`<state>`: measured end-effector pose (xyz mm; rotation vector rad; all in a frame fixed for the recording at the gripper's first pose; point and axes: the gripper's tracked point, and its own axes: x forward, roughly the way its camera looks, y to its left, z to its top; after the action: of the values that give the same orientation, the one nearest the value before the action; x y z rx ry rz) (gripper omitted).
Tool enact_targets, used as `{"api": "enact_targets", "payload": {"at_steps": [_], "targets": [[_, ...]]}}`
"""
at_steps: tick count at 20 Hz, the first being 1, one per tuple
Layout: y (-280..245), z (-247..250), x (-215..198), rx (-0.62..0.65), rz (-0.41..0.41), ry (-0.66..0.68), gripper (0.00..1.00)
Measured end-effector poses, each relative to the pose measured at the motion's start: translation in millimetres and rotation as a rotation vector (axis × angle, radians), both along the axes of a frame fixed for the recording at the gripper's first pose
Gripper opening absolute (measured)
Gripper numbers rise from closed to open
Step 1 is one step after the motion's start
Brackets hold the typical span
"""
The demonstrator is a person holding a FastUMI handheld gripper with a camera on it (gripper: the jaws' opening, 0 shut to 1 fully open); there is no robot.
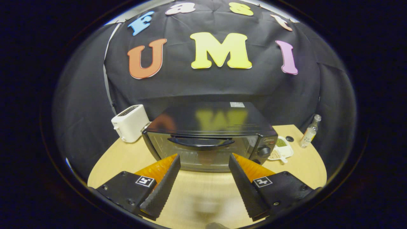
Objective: Open the toaster oven, put the food inside, and close the toaster oven door.
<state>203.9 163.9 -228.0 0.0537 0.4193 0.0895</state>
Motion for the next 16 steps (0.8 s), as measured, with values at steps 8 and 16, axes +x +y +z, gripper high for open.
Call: {"api": "enact_targets", "payload": {"at_steps": [8,16], "targets": [[-63,110,-85,0.014,-0.082,-0.182,0.98],[-154,255,-192,-0.046,-0.161,-0.436,0.98]]}}
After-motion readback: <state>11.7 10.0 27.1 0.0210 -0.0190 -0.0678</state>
